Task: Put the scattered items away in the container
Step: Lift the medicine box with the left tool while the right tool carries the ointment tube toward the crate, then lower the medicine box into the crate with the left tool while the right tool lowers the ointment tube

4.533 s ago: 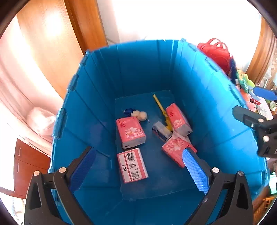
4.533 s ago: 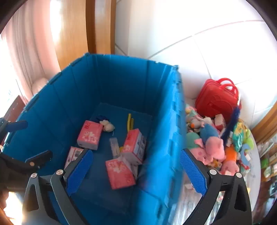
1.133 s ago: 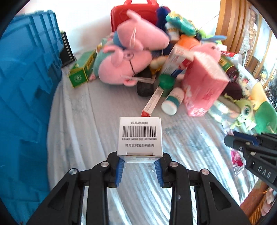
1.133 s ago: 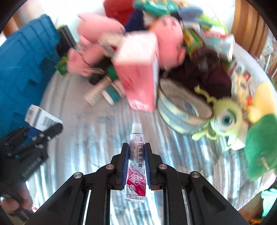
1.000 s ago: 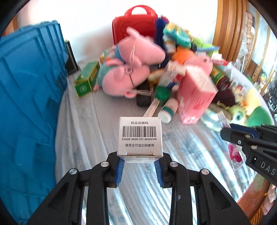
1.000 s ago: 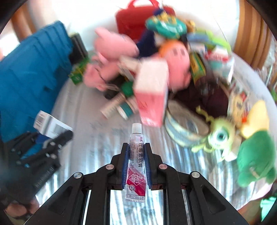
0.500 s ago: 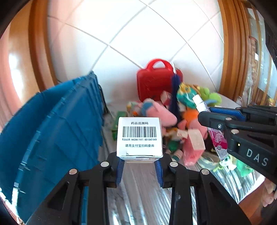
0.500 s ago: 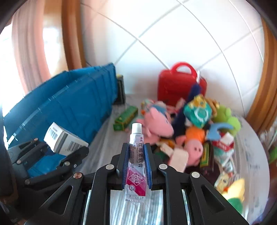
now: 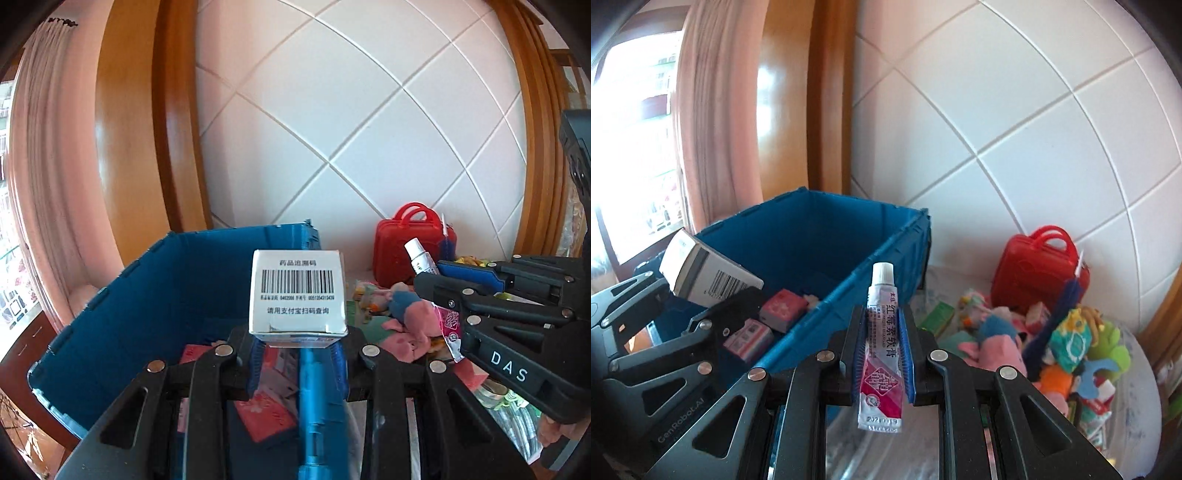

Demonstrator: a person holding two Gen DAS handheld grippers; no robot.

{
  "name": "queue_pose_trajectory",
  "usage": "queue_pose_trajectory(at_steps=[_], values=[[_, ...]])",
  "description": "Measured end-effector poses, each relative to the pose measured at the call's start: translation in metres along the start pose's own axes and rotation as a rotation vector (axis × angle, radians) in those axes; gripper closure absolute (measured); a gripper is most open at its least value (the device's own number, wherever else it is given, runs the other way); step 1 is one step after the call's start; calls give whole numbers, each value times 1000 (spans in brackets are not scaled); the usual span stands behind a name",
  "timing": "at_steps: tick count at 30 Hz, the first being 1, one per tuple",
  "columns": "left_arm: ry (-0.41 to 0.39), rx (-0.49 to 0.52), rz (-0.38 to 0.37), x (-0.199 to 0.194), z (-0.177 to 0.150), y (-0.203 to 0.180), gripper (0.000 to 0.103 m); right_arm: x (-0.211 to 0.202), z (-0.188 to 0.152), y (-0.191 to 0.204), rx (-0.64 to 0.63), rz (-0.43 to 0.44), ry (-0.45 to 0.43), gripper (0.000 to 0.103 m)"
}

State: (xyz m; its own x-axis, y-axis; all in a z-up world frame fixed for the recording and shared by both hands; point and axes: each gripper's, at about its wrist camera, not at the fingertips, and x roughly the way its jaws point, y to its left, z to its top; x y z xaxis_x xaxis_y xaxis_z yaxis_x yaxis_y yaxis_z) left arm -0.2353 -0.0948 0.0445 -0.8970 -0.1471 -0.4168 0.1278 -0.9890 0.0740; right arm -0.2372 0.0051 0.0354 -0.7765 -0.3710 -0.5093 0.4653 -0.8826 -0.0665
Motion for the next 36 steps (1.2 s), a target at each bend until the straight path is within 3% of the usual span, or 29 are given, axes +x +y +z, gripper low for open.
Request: queue_pose_trajectory(at_steps=[8, 13, 18, 25, 31, 36], values=[[63, 35, 29, 39, 15, 125, 73, 66, 66, 104, -2, 37, 26, 86], [201, 42, 17, 100, 30, 179, 73, 135, 97, 135, 24, -14, 105, 86], [389, 45, -14, 173, 34, 206, 73, 215, 104, 134, 95, -45, 253, 86], [692, 62, -66, 266, -10, 193, 73, 313, 75, 121, 135, -112, 475, 86], [933, 137, -73, 317, -77, 177, 73, 377, 11, 124, 89, -146, 730, 86], [1091, 138, -70, 340, -128, 182, 73, 401, -43, 121, 100, -140, 911, 86]])
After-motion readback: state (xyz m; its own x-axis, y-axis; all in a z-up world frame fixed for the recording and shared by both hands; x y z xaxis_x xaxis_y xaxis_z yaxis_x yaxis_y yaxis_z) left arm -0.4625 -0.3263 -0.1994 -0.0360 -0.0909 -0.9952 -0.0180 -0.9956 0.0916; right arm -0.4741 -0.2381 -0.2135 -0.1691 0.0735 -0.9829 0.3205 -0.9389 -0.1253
